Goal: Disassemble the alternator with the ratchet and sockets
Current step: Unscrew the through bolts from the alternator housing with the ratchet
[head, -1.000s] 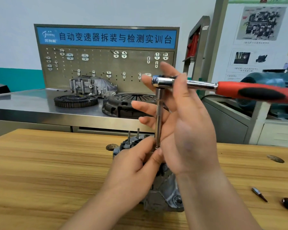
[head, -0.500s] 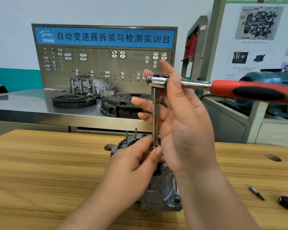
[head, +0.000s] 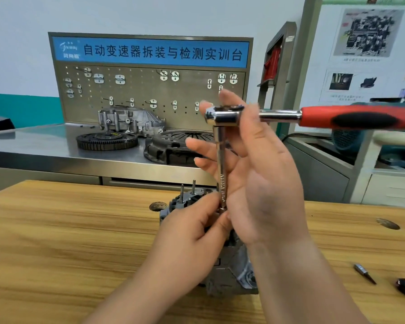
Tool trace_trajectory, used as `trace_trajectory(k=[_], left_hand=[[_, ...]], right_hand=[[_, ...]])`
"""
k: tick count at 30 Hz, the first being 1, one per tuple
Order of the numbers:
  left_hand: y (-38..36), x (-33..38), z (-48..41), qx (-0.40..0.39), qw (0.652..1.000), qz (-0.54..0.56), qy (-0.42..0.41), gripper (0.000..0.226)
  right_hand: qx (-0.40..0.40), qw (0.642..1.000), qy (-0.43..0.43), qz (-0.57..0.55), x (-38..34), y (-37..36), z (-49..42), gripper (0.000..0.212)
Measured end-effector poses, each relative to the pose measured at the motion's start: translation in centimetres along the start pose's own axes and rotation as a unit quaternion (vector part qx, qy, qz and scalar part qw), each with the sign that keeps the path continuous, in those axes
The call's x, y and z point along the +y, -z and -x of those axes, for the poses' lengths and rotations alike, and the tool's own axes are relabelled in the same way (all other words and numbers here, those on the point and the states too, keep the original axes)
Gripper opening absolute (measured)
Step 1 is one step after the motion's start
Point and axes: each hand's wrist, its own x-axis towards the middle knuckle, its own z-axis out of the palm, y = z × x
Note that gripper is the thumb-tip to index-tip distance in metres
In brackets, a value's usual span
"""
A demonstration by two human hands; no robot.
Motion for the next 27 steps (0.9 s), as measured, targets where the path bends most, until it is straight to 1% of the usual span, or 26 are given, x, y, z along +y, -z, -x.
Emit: trace_trajectory(k=[2, 4, 7, 10, 12, 14, 16, 19, 20, 23, 25, 27], left_hand=[[0.09, 0.0, 0.02, -0.014, 1.0, -0.002, -0.006, 0.016], [0.12, -0.08, -0.03, -0.02, 1.0, -0.013, -0.009, 0.014], [0.05, -0.18, -0.15, 0.003, 1.0, -0.027, -0.005, 0.019], [0.16, 0.1, -0.2, 0.006, 1.0, -0.026, 0.013, 0.029], [0.3, 0.11, -0.25, -0.003, 1.0, -0.017, 0.02, 0.025], [0.54, 0.21, -0.3, -0.014, 1.0, -0.003, 0.011, 0.02], [0.79, 0.44, -0.3, -0.028, 0.999, 0.015, 0.0, 0.021], [0.81, 0.34, -0.41, -0.036, 0.999, 0.013, 0.005, 0.024], [0.77, 0.28, -0.47, -0.033, 0.999, 0.007, 0.009, 0.021], [0.62, 0.3, -0.57, -0.015, 1.0, 0.007, 0.017, 0.013], [0.6, 0.41, -0.57, -0.015, 1.0, -0.002, 0.016, 0.017], [0.59, 0.42, -0.45, -0.015, 1.0, -0.008, 0.01, 0.024]], right_hand=[[0.004, 1.0, -0.02, -0.015, -0.13, 0.29, -0.04, 0.04], [0.015, 0.999, -0.02, -0.026, -0.3, 0.39, -0.07, 0.041], [0.027, 1.0, 0.015, -0.004, -0.4, 0.26, -0.03, 0.028], [0.023, 0.997, 0.058, 0.036, -0.46, 0.09, 0.06, 0.025], [0.035, 0.996, 0.069, 0.041, -0.45, 0.19, 0.06, 0.023], [0.048, 0.997, 0.058, 0.02, -0.51, 0.44, -0.03, 0.021], [0.045, 0.998, 0.041, 0.0, -0.57, 0.74, -0.17, 0.022], [0.049, 0.998, 0.0, -0.025, -0.59, 0.66, -0.23, 0.037], [0.054, 0.998, -0.001, -0.021, -0.51, 0.64, -0.23, 0.038], [0.063, 0.996, 0.05, 0.038, -0.34, 0.56, -0.16, 0.022], [0.067, 0.991, 0.086, 0.071, -0.25, 0.61, -0.2, 0.024], [0.062, 0.991, 0.091, 0.07, -0.25, 0.67, -0.24, 0.023]])
